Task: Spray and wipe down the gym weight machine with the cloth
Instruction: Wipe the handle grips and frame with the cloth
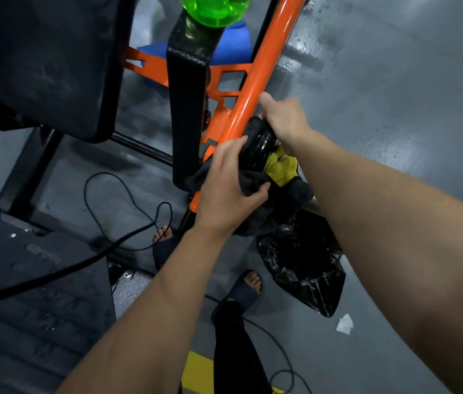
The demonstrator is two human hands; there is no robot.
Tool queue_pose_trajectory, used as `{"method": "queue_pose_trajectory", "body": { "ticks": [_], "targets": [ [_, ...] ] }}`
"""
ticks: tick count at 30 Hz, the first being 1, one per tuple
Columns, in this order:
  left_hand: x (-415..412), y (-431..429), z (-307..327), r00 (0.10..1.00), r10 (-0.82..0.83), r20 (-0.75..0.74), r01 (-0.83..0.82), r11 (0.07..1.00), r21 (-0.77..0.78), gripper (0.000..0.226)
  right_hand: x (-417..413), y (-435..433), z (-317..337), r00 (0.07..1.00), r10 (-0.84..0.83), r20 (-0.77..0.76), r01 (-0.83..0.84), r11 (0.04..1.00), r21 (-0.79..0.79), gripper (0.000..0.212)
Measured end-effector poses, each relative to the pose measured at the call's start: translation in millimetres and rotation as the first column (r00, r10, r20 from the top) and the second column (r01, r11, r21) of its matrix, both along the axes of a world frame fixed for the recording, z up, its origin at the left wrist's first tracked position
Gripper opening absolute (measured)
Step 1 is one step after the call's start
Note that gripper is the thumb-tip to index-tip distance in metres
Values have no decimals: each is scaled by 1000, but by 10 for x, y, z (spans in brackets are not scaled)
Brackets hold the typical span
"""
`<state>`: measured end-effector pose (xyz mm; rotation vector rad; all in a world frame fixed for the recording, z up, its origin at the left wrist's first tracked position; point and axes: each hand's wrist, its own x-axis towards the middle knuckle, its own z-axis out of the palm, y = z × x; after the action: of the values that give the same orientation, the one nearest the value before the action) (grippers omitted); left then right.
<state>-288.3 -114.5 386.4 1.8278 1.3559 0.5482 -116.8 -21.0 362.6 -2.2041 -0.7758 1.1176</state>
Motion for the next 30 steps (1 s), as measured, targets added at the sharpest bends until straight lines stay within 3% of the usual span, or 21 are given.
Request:
{"method": "queue_pose_trajectory", "body": {
  "ticks": [3, 8, 11, 13, 16, 18, 21, 25, 28, 30],
  "targets": [
    [-168, -100, -69, 992, 62, 112, -54, 996, -73, 70, 24, -16, -1, 997, 63, -53, -64, 998, 0, 53],
    [-220, -208, -80, 998, 59, 5, -58, 990, -127, 65, 75, 7, -5, 992, 15, -128, -29, 994, -104, 57],
    [-104, -46, 37, 976, -50, -211, 29, 994, -102, 67, 78, 28, -5, 999, 36, 6, -36, 999, -37, 57],
    [-36, 16, 113, 953, -90, -288, 48, 988, -149, 68, 2, -76, 104, 985, 135, 106, -145, 985, 90, 53],
    [-36, 21, 104, 965, -52, -257, 6, 984, -176, 65, -229, -381, 224, 879, 414, 237, -459, 869, 187, 49],
    [-49, -68, 34, 990, 40, -138, -64, 983, -172, 66, -277, -460, 204, 842, 446, 303, -510, 842, 177, 54],
    [-65, -288, -40, 974, 217, 71, -200, 962, -188, 70, -214, -260, 165, 925, 357, 129, -374, 915, 147, 56],
    [-116, -417, -115, 953, 297, 60, -276, 932, -236, 68, 115, -8, -64, 990, 79, -113, -89, 992, -86, 37],
    [-39, -338, -93, 961, 276, -18, -274, 942, -194, 49, 269, 19, -299, 995, -59, -83, 45, 986, -159, 38],
    [70, -284, -51, 956, 282, -77, -290, 946, -142, 41, 183, -70, -207, 999, -53, -5, 53, 996, -66, 50]
  ]
}}
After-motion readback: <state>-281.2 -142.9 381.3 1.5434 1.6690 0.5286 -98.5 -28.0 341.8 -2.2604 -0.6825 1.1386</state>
